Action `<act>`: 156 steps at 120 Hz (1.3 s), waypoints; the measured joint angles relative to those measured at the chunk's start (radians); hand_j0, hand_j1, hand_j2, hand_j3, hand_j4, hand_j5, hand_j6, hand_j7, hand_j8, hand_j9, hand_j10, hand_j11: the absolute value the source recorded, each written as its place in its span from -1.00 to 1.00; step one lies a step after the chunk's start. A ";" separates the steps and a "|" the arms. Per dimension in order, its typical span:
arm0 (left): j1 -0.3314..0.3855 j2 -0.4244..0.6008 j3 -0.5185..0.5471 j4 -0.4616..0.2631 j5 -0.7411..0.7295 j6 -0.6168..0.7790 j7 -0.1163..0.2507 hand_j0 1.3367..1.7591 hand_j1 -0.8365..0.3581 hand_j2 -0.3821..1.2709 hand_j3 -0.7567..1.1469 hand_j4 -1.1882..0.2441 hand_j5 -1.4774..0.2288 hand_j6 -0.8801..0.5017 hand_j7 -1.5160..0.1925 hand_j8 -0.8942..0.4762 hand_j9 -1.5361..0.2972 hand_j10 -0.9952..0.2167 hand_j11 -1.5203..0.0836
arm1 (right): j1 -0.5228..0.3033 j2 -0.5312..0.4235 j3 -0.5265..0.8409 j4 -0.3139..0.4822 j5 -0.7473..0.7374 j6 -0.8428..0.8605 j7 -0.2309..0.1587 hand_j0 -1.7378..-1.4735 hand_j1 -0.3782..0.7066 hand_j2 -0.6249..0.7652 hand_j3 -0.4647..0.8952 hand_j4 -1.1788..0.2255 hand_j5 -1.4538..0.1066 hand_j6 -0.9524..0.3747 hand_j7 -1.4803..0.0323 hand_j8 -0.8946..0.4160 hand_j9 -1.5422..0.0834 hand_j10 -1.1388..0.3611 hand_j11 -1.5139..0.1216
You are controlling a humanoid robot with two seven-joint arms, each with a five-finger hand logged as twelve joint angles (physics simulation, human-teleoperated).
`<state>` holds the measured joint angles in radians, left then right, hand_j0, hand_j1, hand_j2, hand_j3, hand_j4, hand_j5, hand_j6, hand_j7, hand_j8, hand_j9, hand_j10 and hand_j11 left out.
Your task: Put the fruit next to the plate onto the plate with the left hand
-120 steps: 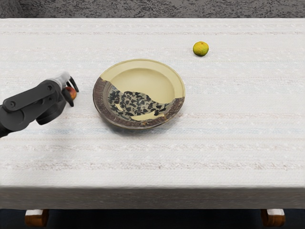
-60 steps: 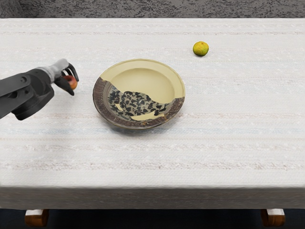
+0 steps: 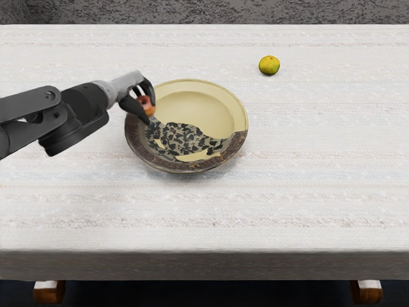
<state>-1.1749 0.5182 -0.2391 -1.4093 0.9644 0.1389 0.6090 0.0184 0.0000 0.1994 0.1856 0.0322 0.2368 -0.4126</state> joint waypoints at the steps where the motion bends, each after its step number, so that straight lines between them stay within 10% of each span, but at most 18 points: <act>1: -0.002 -0.005 0.000 0.000 -0.003 0.000 0.000 0.48 -0.32 0.10 -0.20 -0.44 -0.77 -0.17 -0.59 -0.08 -0.60 -0.43 -0.58 | 0.000 0.000 0.000 0.000 0.000 0.000 0.000 -0.40 -0.95 -0.10 -0.32 0.68 0.86 0.44 0.96 0.37 0.90 0.52 0.85; 40: -0.071 -0.112 0.006 0.026 -0.082 -0.001 0.000 0.49 -0.15 0.01 -0.20 -0.47 -0.76 -0.29 -0.63 -0.14 -0.61 -0.53 -0.57 | 0.000 0.000 0.000 0.001 0.000 0.000 0.000 -0.40 -0.95 -0.10 -0.32 0.68 0.86 0.44 0.96 0.37 0.90 0.52 0.85; 95: -0.096 -0.265 0.012 0.277 -0.070 -0.018 0.001 0.49 -0.14 -0.03 -0.20 -0.47 -0.75 -0.29 -0.62 -0.19 -0.63 -0.55 -0.57 | 0.000 0.000 -0.006 0.000 -0.001 -0.001 0.000 -0.40 -0.95 -0.10 -0.32 0.68 0.86 0.44 0.96 0.37 0.90 0.52 0.85; 156: -0.122 -0.276 -0.002 0.298 -0.060 0.003 0.002 0.52 0.27 -0.41 -0.20 0.13 0.13 -0.23 0.18 -0.16 0.12 -0.05 0.27 | 0.000 0.000 -0.007 0.000 0.000 -0.001 0.000 -0.40 -0.95 -0.10 -0.32 0.68 0.86 0.44 0.96 0.37 0.90 0.52 0.85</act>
<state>-1.2964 0.2423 -0.2407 -1.1113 0.9045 0.1419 0.6109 0.0184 0.0000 0.1920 0.1856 0.0322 0.2362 -0.4126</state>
